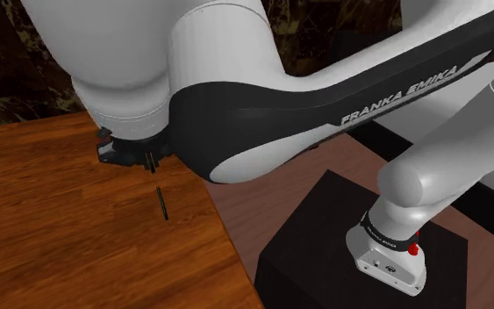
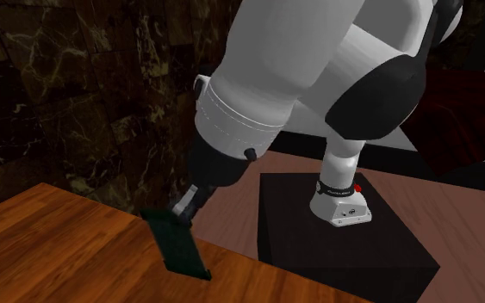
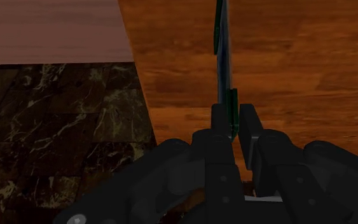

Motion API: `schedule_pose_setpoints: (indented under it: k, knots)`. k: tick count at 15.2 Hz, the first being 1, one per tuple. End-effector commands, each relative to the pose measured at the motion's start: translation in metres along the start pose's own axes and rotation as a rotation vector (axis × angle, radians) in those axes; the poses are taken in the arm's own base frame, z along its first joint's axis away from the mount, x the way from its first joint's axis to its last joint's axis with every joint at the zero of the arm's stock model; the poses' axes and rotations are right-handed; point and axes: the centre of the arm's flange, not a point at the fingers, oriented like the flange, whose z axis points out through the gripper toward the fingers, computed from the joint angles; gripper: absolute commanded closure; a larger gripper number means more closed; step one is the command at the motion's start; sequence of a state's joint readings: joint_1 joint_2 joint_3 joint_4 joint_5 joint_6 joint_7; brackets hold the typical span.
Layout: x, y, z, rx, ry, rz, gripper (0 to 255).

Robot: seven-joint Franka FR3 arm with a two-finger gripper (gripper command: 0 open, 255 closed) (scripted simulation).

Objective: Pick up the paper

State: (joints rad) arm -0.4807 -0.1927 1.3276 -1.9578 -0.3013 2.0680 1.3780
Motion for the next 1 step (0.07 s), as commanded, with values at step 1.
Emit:
schedule_pose_setpoints:
  k: [1]
  knots:
    - [0.0017,-0.0002,-0.0022,0.000,0.000,0.000,255]
